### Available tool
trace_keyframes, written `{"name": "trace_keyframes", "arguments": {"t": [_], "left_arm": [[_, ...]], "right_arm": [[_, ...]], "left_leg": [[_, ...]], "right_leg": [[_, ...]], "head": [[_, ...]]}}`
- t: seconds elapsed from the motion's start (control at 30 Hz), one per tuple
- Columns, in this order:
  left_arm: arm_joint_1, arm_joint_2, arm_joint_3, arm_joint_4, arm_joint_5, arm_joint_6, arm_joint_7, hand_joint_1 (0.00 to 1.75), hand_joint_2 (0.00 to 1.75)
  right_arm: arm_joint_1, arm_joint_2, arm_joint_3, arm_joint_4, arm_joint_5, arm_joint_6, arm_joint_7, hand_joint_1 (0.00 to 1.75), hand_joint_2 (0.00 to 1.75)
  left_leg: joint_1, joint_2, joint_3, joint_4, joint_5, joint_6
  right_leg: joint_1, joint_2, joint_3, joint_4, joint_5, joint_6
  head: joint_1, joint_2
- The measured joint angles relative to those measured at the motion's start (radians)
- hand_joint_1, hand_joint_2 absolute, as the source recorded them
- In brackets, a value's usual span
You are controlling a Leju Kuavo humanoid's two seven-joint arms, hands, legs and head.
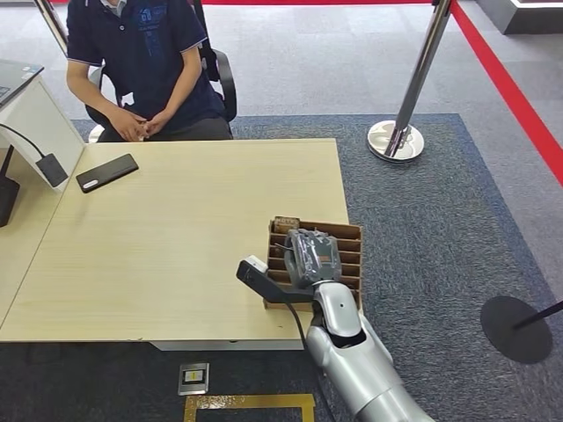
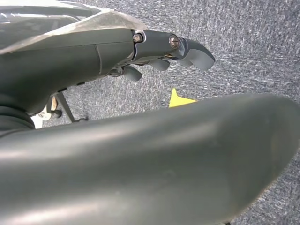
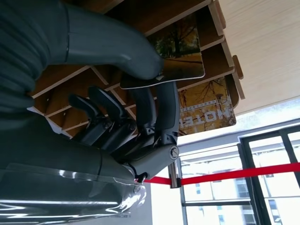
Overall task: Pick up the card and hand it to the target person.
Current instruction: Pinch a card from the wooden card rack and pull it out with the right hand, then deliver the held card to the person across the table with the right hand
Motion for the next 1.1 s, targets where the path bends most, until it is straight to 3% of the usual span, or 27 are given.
{"name": "trace_keyframes", "arguments": {"t": [0.4, 0.83, 0.97, 1.1], "left_arm": [[0.0, 0.0, 0.0, 0.0, 0.01, 0.0, 0.0, 0.0, 0.0], [0.001, 0.0, 0.001, 0.0, 0.034, 0.001, -0.019, 0.0, 0.0], [0.001, -0.001, 0.006, 0.0, 0.049, 0.005, -0.026, 0.0, 0.0], [-0.001, -0.003, 0.016, 0.0, 0.062, 0.01, -0.037, 0.0, 0.0]], "right_arm": [[0.019, -0.001, -0.001, -0.039, 0.007, -0.006, -0.034, 1.75, 1.75], [0.099, -0.066, 0.025, -0.454, -0.133, 0.118, -0.137, 1.75, 1.75], [0.074, -0.08, 0.047, -0.52, -0.149, 0.124, -0.152, 1.75, 1.75], [-0.017, -0.082, 0.073, -0.54, -0.167, 0.126, -0.152, 1.75, 1.75]], "left_leg": [[0.0, 0.0, 0.0, 0.0, 0.0, 0.0], [0.0, 0.0, -0.001, 0.0, 0.0, 0.0], [0.0, 0.0, -0.001, 0.0, 0.0, 0.0], [0.0, 0.0, -0.001, 0.0, 0.0, 0.0]], "right_leg": [[0.0, 0.0, 0.0, 0.0, 0.0, 0.0], [0.0, 0.0, -0.001, 0.0, 0.0, 0.0], [0.0, 0.0, -0.001, 0.0, 0.0, 0.0], [0.0, 0.0, -0.001, 0.0, 0.0, 0.0]], "head": [[0.0, 0.0], [0.0, 0.0], [0.0, 0.0], [0.0, 0.0]]}}
